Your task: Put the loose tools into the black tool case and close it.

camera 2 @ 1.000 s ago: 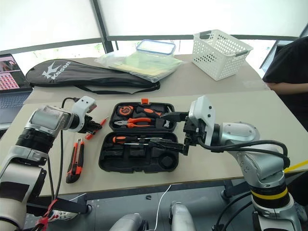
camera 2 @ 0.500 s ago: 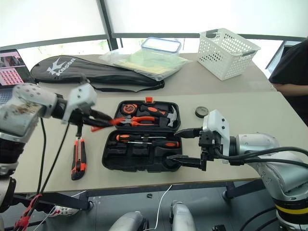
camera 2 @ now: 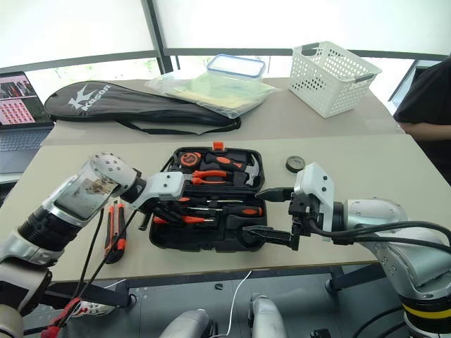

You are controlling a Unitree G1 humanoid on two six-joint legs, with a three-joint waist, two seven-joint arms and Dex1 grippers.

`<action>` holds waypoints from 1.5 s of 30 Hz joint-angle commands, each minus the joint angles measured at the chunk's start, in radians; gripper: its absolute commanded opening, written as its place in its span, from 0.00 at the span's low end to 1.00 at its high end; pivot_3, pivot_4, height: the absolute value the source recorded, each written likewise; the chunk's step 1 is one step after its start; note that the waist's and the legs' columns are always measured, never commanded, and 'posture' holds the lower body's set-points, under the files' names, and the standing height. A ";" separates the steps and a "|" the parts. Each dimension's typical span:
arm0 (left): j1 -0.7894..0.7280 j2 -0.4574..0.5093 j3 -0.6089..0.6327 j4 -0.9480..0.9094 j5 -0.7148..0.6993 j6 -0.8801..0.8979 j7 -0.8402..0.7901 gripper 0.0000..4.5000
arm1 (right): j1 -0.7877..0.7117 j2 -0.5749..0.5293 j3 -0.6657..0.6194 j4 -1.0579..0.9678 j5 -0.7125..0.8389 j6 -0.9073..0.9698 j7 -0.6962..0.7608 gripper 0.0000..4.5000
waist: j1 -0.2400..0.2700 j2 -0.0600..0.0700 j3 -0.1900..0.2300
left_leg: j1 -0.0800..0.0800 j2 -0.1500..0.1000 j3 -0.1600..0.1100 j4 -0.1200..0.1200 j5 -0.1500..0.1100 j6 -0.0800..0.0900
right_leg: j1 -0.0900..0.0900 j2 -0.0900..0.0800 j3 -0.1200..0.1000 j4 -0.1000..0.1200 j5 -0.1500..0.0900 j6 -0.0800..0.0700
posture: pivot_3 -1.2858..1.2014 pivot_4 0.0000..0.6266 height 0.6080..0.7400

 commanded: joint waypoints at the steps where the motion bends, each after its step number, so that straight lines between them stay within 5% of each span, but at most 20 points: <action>1: -0.016 -0.018 -0.012 0.022 0.046 -0.028 0.016 0.09 | -0.008 0.006 -0.024 -0.030 0.014 -0.022 -0.012 1.00 | 0.000 0.000 0.000 | 0.000 0.000 0.000 0.000 0.000 0.000 | 0.000 0.000 0.000 0.000 0.000 0.000 | 0.52 0.24 1.00; 15: 0.013 -0.021 0.003 0.007 0.058 -0.042 -0.009 0.09 | -0.016 0.014 -0.015 -0.021 0.008 -0.032 -0.020 1.00 | -0.001 0.000 0.000 | 0.001 0.001 0.000 0.000 0.000 0.000 | 0.000 0.000 0.000 0.000 0.000 0.000 | 0.52 0.24 1.00; 17: 0.014 -0.015 0.012 0.000 0.051 -0.041 -0.015 0.31 | -0.016 0.015 -0.013 -0.020 0.007 -0.033 -0.020 1.00 | -0.001 0.000 0.000 | 0.001 0.001 0.000 0.000 0.000 0.000 | 0.000 0.000 0.000 0.000 0.000 0.000 | 0.52 0.24 1.00; 25: 0.043 0.056 0.190 -0.085 -0.099 -0.008 -0.058 0.92 | -0.001 0.012 -0.020 -0.020 0.008 -0.035 -0.015 1.00 | -0.001 0.000 0.000 | 0.000 0.001 0.000 0.000 0.000 0.000 | -0.001 0.000 0.000 0.000 0.000 0.000 | 0.52 0.24 1.00; 29: 0.111 0.069 0.316 -0.074 -0.195 0.013 -0.037 0.92 | 0.003 0.012 -0.020 -0.018 0.008 -0.034 -0.014 1.00 | -0.001 0.000 0.000 | 0.001 0.001 0.000 0.000 0.000 0.000 | -0.001 0.000 -0.001 0.000 0.000 0.000 | 0.52 0.24 1.00; 32: 0.161 0.031 0.366 -0.025 -0.222 0.010 0.022 0.75 | -0.002 0.015 -0.014 -0.010 0.005 -0.034 -0.013 1.00 | -0.001 0.000 0.000 | 0.001 0.001 0.001 0.000 0.000 0.000 | -0.001 0.000 -0.002 0.000 0.000 0.000 | 0.52 0.24 1.00; 41: 0.228 -0.109 0.382 0.087 -0.232 -0.025 0.154 0.01 | -0.017 0.017 0.017 0.005 -0.023 -0.041 -0.007 1.00 | 0.001 0.000 0.000 | 0.001 0.000 0.000 0.003 0.000 0.000 | 0.000 0.000 -0.001 0.000 0.000 0.000 | 0.52 0.24 1.00; 45: 0.278 -0.115 0.346 0.074 -0.206 -0.071 0.152 0.01 | -0.006 0.019 0.021 -0.007 -0.024 -0.038 -0.013 1.00 | -0.003 0.000 -0.001 | 0.001 0.001 0.001 0.002 0.000 0.000 | -0.001 -0.002 -0.001 0.000 0.000 0.000 | 0.52 0.24 1.00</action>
